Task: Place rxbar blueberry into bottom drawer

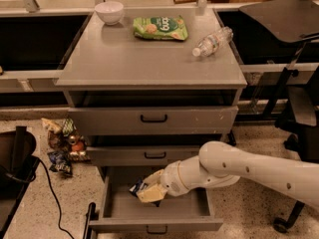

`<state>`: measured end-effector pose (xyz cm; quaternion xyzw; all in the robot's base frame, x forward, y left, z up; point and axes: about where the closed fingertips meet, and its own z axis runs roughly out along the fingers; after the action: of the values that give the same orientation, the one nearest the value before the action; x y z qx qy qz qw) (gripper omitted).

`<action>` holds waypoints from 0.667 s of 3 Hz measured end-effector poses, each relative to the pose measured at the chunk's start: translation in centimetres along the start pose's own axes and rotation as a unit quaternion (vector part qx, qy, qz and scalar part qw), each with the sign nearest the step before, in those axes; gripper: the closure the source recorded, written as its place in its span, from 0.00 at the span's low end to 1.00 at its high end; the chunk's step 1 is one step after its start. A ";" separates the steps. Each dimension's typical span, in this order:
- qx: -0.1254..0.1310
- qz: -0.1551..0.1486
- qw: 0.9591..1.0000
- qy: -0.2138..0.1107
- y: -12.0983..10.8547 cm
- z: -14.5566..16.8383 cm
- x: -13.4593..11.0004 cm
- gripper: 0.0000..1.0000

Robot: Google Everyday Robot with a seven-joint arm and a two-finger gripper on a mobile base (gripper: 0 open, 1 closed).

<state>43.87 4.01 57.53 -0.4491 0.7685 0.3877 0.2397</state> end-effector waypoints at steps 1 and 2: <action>-0.010 0.009 1.000 -0.001 0.0 0.7 0.7 1.00; -0.017 0.020 1.000 -0.001 -0.5 1.4 1.8 1.00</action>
Offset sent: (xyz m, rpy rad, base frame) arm -0.0018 -0.0048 -0.0383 0.0276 0.0790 -0.0116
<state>43.48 4.08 55.24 -0.4375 0.7703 0.4056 0.2251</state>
